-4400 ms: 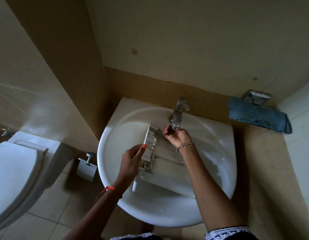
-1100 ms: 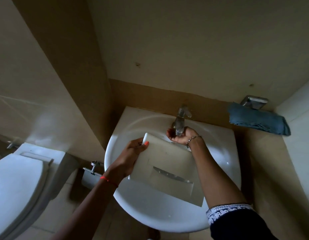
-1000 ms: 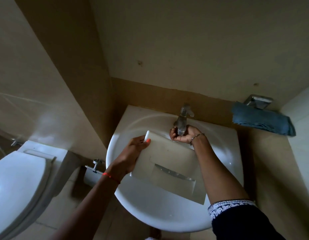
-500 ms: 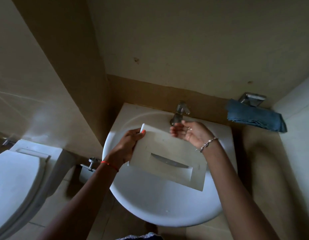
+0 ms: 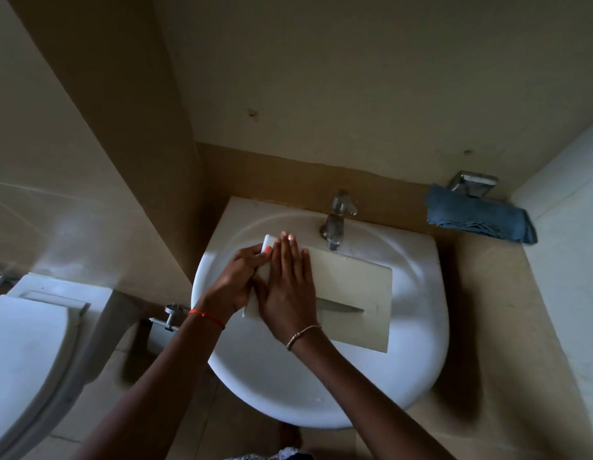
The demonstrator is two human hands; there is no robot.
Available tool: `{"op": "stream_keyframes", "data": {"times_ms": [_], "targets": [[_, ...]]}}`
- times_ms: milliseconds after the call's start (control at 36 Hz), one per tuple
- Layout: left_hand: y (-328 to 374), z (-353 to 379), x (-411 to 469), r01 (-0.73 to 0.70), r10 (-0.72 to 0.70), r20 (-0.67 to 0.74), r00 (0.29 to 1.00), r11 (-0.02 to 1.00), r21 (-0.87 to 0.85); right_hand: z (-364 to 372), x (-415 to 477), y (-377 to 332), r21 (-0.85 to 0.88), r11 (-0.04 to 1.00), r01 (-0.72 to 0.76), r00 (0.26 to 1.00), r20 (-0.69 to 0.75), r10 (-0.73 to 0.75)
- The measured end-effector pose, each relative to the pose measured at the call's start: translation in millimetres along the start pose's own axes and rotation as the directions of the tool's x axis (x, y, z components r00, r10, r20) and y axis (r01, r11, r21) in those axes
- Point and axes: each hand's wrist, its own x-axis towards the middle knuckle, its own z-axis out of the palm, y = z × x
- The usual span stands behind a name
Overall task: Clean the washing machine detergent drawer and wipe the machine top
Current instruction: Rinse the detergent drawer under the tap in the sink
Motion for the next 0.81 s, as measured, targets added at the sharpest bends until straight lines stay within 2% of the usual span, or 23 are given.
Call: {"op": "stream_keyframes", "data": {"times_ms": [83, 139, 361, 472, 500, 528, 583, 611, 694, 806], "targets": [[0.8, 0.2, 1.0, -0.002, 0.002, -0.008, 1.0, 0.999, 0.034, 1.1, -14.8, 10.1, -0.002, 0.998, 0.067, 0.998, -0.008, -0.067], [2.5, -0.4, 2.0, 0.009, -0.008, -0.015, 1.0, 0.998, 0.063, -0.5, -22.7, 25.7, -0.021, 0.998, 0.054, 0.998, -0.014, -0.054], [9.1, 3.6, -1.6, 0.022, -0.02, -0.017, 1.0, 0.994, 0.104, -19.9, -43.4, 95.2, 0.0, 0.966, -0.26, 0.959, -0.117, 0.258], [8.1, 5.2, -5.2, 0.009, -0.009, -0.009, 1.0, 0.996, 0.087, -24.1, -58.8, 111.3, 0.112, 0.931, -0.348, 0.926, -0.116, 0.36], [7.8, 4.9, -6.4, 0.009, -0.009, -0.005, 1.0, 0.996, 0.087, -25.5, -62.5, 115.4, 0.183, 0.892, -0.413, 0.897, -0.088, 0.433], [8.1, 4.3, -8.4, 0.008, -0.008, -0.003, 1.0, 0.996, 0.086, -29.6, -64.6, 119.4, 0.283, 0.807, -0.518, 0.837, -0.025, 0.546], [8.5, 0.7, -12.5, -0.001, 0.002, -0.005, 1.0, 0.996, 0.09, -39.3, -63.6, 132.5, 0.471, 0.545, -0.694, 0.663, 0.123, 0.738], [8.6, -1.9, -15.4, -0.007, 0.008, -0.005, 1.0, 0.996, 0.093, -43.2, -62.3, 142.5, 0.51, 0.495, -0.704, 0.63, 0.126, 0.766], [4.4, -11.1, -21.7, -0.032, 0.034, -0.017, 0.999, 0.996, 0.08, -51.3, -42.2, 168.7, 0.601, 0.443, -0.665, 0.616, 0.108, 0.78], [-3.1, -15.3, -29.1, -0.046, 0.047, -0.011, 0.999, 0.997, 0.064, -51.5, 10.1, 181.0, 0.766, 0.167, -0.62, 0.62, 0.348, 0.703]]}}
